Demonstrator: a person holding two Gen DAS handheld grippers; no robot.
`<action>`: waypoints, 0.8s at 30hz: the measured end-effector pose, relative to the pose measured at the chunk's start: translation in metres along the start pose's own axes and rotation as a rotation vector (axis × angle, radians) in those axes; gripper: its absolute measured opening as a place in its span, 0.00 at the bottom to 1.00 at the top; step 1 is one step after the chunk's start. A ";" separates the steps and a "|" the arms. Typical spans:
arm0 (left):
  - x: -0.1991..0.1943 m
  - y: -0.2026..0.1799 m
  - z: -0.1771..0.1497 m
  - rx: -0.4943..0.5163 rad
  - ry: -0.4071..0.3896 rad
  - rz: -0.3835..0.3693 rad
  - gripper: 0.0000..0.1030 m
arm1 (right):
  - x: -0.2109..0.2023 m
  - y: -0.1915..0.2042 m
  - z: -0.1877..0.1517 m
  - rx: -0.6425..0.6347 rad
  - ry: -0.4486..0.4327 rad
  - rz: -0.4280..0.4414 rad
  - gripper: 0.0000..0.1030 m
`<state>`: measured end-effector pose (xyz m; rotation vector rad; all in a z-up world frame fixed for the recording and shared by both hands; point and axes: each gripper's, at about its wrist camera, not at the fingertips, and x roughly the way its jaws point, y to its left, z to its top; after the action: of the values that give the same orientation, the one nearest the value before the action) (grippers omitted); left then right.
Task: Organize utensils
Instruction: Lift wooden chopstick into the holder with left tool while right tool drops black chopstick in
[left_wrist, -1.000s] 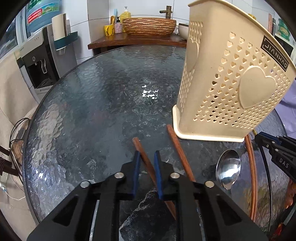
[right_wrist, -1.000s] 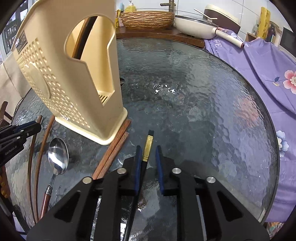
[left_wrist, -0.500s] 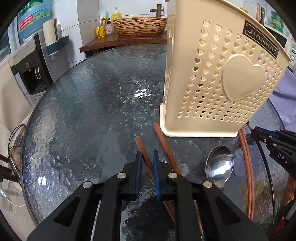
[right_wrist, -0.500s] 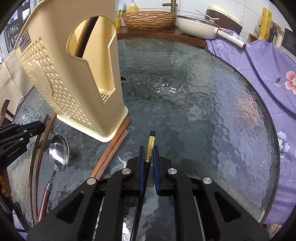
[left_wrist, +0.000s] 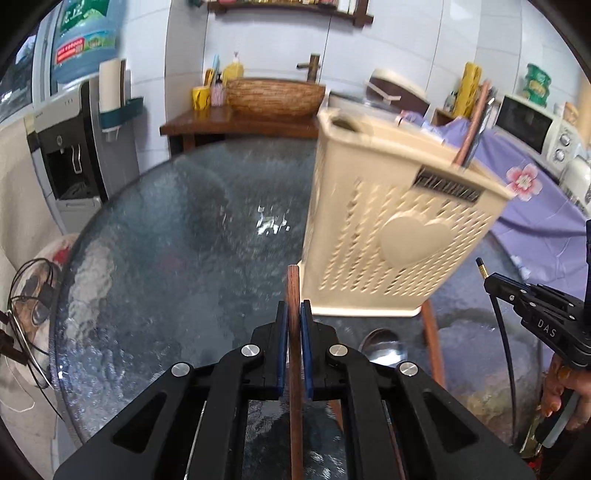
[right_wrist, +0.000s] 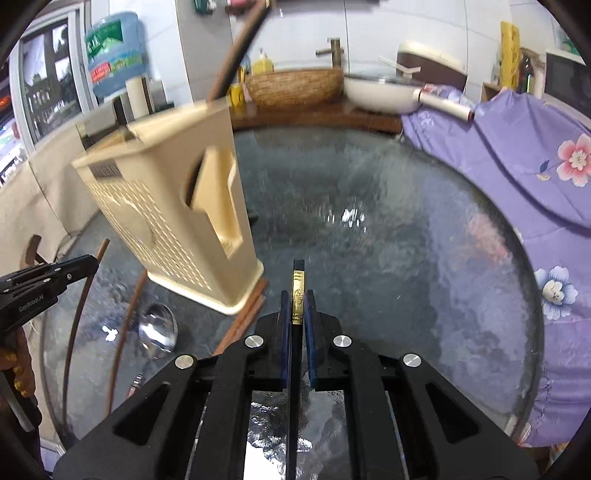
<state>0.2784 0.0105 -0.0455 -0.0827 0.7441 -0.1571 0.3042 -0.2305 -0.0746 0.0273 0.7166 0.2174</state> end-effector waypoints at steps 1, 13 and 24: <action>-0.004 -0.001 0.001 0.001 -0.010 -0.003 0.07 | -0.007 0.000 0.001 -0.001 -0.015 0.002 0.08; -0.102 -0.012 0.007 0.053 -0.203 -0.066 0.07 | -0.115 0.010 0.018 -0.031 -0.239 0.142 0.07; -0.140 -0.008 0.011 0.066 -0.263 -0.113 0.07 | -0.136 0.013 0.028 -0.027 -0.258 0.232 0.07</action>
<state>0.1834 0.0272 0.0569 -0.0805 0.4714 -0.2730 0.2202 -0.2449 0.0357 0.1111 0.4522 0.4372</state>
